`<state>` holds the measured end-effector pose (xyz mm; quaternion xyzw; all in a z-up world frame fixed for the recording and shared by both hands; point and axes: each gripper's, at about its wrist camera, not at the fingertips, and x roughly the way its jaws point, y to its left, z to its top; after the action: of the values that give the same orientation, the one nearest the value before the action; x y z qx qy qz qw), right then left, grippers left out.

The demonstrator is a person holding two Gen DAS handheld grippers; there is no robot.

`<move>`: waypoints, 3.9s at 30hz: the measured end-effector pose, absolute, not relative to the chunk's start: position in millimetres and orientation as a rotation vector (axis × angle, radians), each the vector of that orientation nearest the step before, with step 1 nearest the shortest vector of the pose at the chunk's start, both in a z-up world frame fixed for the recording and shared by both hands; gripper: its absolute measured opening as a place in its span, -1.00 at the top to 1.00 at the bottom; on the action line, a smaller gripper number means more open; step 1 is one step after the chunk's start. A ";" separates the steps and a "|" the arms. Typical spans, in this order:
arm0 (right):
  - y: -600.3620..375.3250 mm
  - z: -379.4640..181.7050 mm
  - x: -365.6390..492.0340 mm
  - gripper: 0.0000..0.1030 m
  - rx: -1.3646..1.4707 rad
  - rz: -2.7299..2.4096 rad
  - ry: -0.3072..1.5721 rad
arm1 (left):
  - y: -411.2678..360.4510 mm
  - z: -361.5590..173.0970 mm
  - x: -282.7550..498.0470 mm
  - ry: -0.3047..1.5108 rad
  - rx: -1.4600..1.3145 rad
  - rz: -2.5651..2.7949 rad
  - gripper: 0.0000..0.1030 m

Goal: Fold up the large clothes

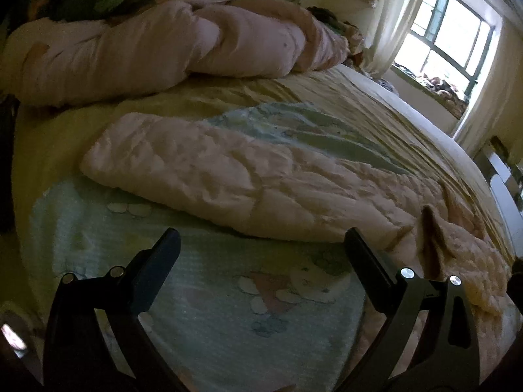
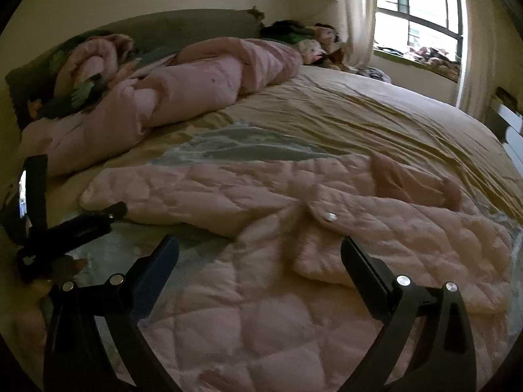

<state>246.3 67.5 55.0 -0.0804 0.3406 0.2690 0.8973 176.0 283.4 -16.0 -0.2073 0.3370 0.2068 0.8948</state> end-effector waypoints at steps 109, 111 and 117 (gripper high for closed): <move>-273.6 52.7 216.8 -0.92 0.340 0.264 0.691 | 51.0 149.9 234.7 0.419 -0.155 0.028 0.74; -282.7 52.2 213.8 -0.92 0.351 0.254 0.687 | 36.6 143.8 236.1 0.433 -0.138 0.013 0.74; -308.6 48.6 209.7 -0.92 0.396 0.224 0.682 | -6.0 116.1 242.2 0.499 -0.065 -0.041 0.74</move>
<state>209.7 -308.6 48.6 0.1923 0.3317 0.1091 0.9171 242.2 -6.0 116.1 -0.0320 0.2470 -0.0201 0.9683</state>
